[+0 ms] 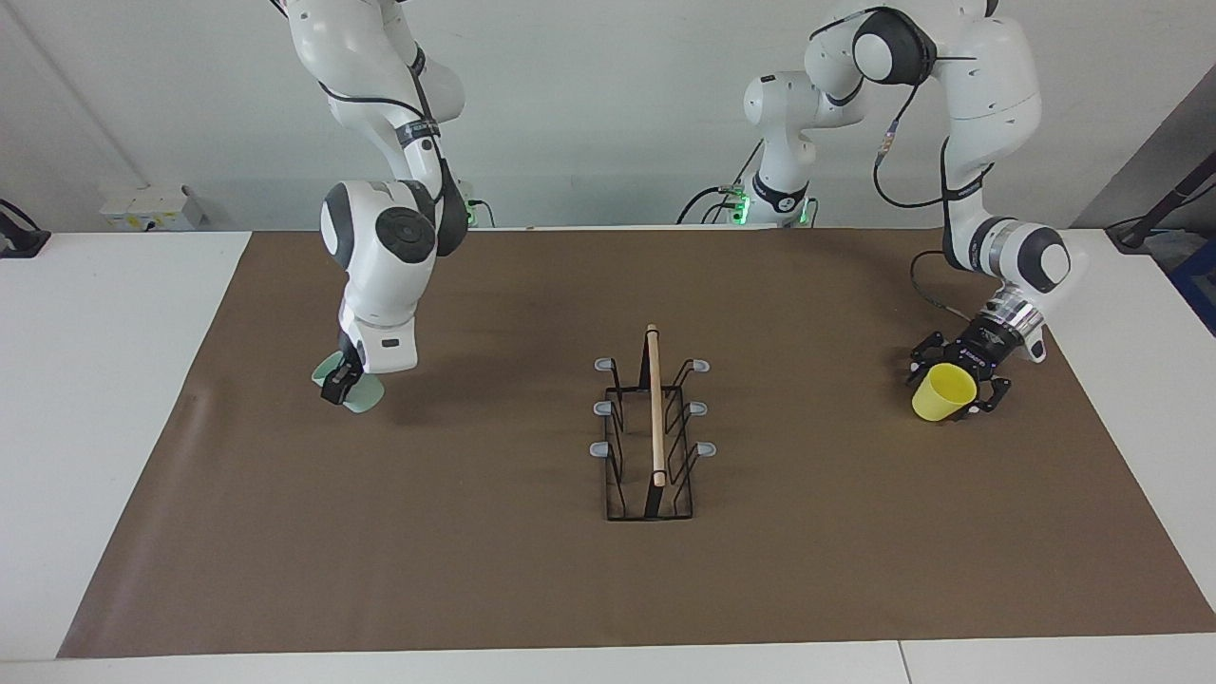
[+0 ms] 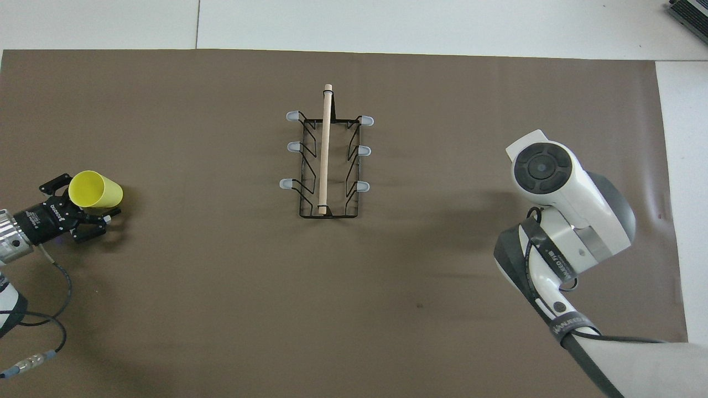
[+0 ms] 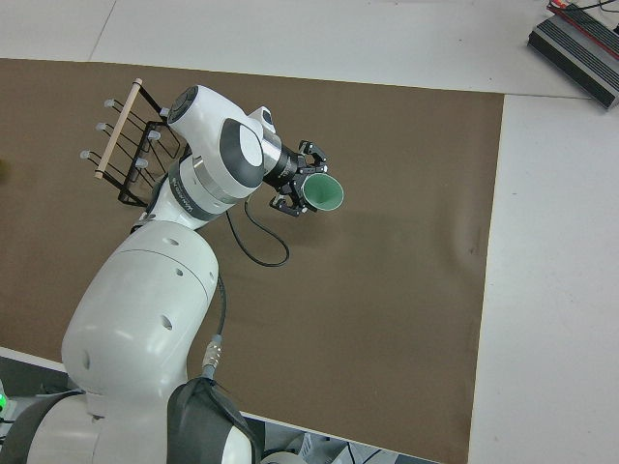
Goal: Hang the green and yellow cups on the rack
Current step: 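Grasp the green cup with the right gripper while the left gripper grasps the yellow cup, then lift the green cup with the right gripper while the left gripper lifts the yellow cup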
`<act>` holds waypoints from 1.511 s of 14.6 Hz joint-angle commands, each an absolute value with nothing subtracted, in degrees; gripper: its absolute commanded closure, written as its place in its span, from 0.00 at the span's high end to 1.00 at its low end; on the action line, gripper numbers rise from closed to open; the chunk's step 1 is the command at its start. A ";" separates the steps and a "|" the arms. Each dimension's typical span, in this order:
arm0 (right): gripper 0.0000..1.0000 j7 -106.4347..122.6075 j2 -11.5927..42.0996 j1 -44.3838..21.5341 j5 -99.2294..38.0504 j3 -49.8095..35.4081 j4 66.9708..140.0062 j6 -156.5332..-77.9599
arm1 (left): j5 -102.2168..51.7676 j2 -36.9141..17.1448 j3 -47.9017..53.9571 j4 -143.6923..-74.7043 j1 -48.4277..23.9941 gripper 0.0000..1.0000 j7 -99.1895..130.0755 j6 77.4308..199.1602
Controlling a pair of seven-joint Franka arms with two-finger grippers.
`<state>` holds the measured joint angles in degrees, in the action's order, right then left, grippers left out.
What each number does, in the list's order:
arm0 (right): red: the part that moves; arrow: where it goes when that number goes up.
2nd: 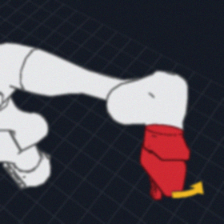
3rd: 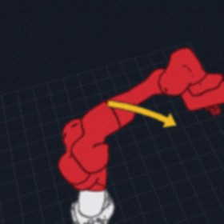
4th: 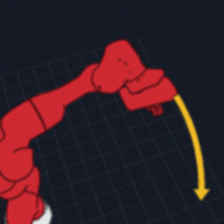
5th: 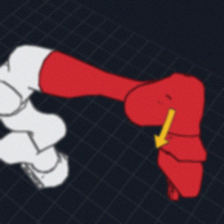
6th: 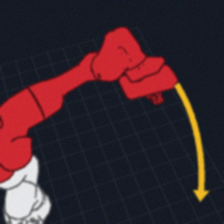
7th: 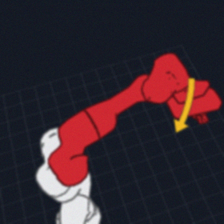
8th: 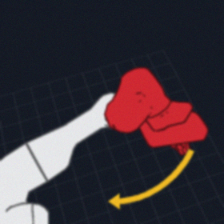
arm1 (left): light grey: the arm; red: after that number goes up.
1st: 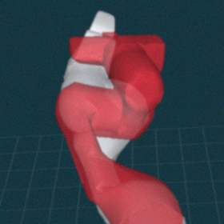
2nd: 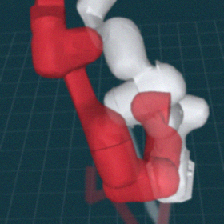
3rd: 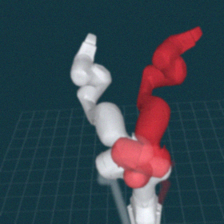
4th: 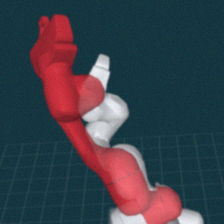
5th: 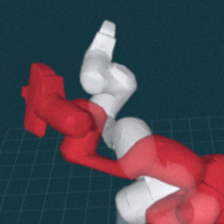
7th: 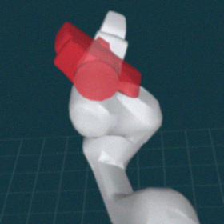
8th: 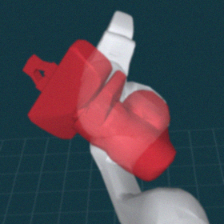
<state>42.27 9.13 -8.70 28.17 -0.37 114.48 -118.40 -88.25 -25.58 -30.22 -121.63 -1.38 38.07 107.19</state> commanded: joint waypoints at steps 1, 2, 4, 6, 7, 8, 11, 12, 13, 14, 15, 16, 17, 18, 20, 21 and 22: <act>0.00 44.73 8.27 -6.42 17.63 -0.70 113.29 -119.88 | -90.26 -23.99 -29.53 -123.57 -2.55 1.00 36.91 110.30; 0.00 46.30 8.09 -5.89 13.14 -0.70 112.94 -121.97 | -90.35 -23.99 -29.53 -123.57 -2.55 1.00 37.09 110.39; 0.00 48.42 7.48 -5.10 5.75 -0.70 112.94 -124.18 | -90.35 -23.99 -29.53 -123.57 -2.55 1.00 37.09 110.57; 0.00 50.09 6.24 -3.96 -0.84 -0.70 112.94 -124.80 | -90.44 -23.99 -29.53 -123.57 -2.55 0.86 37.27 110.57; 0.00 51.05 5.54 -3.69 -5.06 -0.62 112.94 -125.94 | -90.44 -23.99 -29.53 -123.57 -2.55 0.62 37.27 110.57; 0.00 51.59 5.02 -3.60 -8.84 -0.62 113.11 -126.21 | -90.53 -23.99 -29.53 -123.57 -2.46 0.42 37.35 110.39; 0.00 53.70 3.61 -3.34 -19.99 -0.70 113.46 -128.22 | -90.53 -23.99 -29.53 -122.70 -2.46 0.17 37.62 109.69; 0.00 53.79 3.34 -3.77 -25.17 -0.70 113.73 -130.58 | -90.44 -23.73 -29.62 -122.43 -2.46 0.10 37.62 109.43; 0.00 53.79 3.34 -4.48 -29.66 -0.70 113.90 -132.78 | -90.44 -23.03 -29.88 -121.30 -2.37 0.07 37.79 108.99; 0.00 53.88 3.08 -5.61 -34.75 -0.70 114.08 -134.89 | -90.18 -22.94 -30.06 -120.59 -2.29 0.06 37.97 108.98; 0.00 54.40 2.29 -6.76 -40.20 -0.70 114.78 -137.09 | -89.65 -22.77 -30.06 -119.63 -1.94 0.01 38.32 108.72; 0.00 56.23 1.76 -7.55 -46.17 -0.70 116.18 -139.98 | -89.47 -22.24 -30.23 -119.27 -1.93 0.00 38.76 108.81; 0.00 59.47 0.80 -8.86 -52.93 -0.70 117.50 -142.27 | -88.52 -21.54 -30.23 -118.92 -2.02 0.00 39.54 108.81; 0.00 63.85 0.10 -10.18 -60.92 -0.70 118.90 -144.12 | -86.50 -21.01 -30.23 -117.35 -1.85 0.00 40.51 108.90; 0.00 75.26 -2.10 -13.69 -79.00 -0.70 122.41 -148.42 | -82.98 -20.92 -30.32 -114.36 -1.76 0.00 41.66 108.98; 0.00 80.72 -3.15 -15.36 -87.71 -0.70 123.82 -150.01 | -80.88 -20.74 -30.41 -113.13 -1.41 0.00 42.18 108.72; 0.00 86.69 -4.12 -17.21 -96.59 -0.70 124.97 -151.51 | -79.29 -19.87 -30.41 -112.68 -0.54 0.00 43.06 108.37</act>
